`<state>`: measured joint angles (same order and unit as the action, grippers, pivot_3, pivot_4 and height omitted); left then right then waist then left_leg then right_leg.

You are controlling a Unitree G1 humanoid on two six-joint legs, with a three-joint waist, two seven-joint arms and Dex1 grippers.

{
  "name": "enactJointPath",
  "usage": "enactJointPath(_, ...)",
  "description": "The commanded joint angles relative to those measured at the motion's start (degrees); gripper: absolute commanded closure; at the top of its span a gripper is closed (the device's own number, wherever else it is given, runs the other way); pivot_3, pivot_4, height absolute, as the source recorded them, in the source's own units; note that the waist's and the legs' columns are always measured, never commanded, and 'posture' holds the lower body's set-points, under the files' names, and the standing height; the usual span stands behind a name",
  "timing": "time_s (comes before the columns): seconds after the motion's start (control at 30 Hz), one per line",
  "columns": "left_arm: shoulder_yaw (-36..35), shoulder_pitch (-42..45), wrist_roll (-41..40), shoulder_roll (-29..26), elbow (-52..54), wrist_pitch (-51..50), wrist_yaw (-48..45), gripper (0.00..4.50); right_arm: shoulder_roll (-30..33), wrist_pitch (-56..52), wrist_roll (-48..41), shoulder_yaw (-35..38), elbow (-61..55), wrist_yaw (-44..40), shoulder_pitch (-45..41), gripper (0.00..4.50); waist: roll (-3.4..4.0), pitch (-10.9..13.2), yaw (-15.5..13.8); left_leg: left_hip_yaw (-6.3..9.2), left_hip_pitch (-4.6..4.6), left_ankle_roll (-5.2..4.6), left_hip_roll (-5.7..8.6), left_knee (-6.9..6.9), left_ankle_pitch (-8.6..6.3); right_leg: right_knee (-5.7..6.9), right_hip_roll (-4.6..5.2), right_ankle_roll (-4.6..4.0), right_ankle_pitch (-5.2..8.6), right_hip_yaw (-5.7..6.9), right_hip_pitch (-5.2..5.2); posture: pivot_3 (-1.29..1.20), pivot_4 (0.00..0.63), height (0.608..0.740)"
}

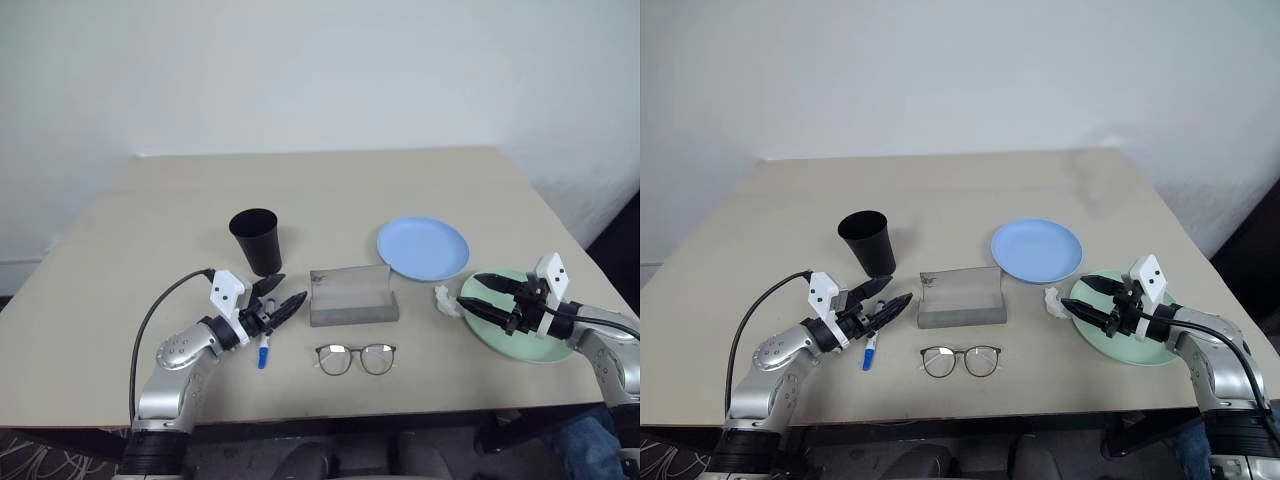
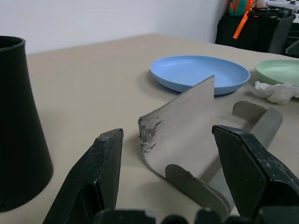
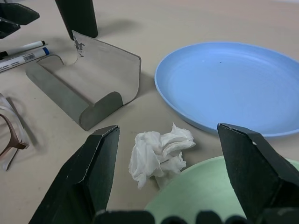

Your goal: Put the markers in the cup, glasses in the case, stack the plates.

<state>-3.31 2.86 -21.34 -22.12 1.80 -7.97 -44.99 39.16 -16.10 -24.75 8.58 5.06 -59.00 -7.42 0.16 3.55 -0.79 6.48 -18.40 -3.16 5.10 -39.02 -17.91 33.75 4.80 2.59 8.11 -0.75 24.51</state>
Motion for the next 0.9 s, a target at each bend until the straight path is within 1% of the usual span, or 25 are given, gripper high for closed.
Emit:
enactJointPath(0.03, 0.6, 0.92, -0.79, 0.42, 2.32, 0.03, -0.11, 1.31, 1.07, 0.35, -1.04, 2.2, -1.82, -0.25, -0.46, 0.88, 0.0, 0.0, 0.0, 0.0, 0.0, 0.0, 0.0, 0.0, 0.0, 0.0, 0.0, 0.0, 0.0, 0.0, 0.0, 0.0, 0.0, 0.74)
enactJointPath(0.37, 1.93, 0.71, -0.96, 1.49, 3.87, -0.97, -0.08, 1.31, 0.83, 0.11, -0.95, 2.6, -3.11, 0.52, -0.05, 0.88, 0.0, 0.0, 0.01, -0.01, 0.0, 0.0, 0.0, -0.02, 0.0, 0.0, 0.0, 0.0, 0.0, 0.0, 0.0, 0.0, 0.0, 0.74)
enactJointPath(0.77, 0.83, 2.13, -0.82, 0.67, 0.81, 0.04, -1.96, 1.31, 0.63, -2.3, -0.66, 2.95, -8.95, 3.71, 4.34, 0.88, 0.0, 0.0, 0.0, -0.02, -0.02, 0.0, 0.0, -0.03, 0.0, 0.0, 0.0, 0.0, 0.0, 0.0, -0.01, 0.0, 0.0, 0.74)
enactJointPath(0.9, 1.11, 3.11, -0.84, 1.19, 0.22, 0.16, -1.98, 1.31, 1.82, -3.0, -0.76, 3.74, -9.83, 3.76, 5.23, 0.88, 0.0, 0.01, 0.0, -0.01, -0.03, 0.0, 0.0, -0.03, 0.0, 0.0, 0.0, 0.0, 0.0, 0.0, -0.01, 0.0, 0.0, 0.74)
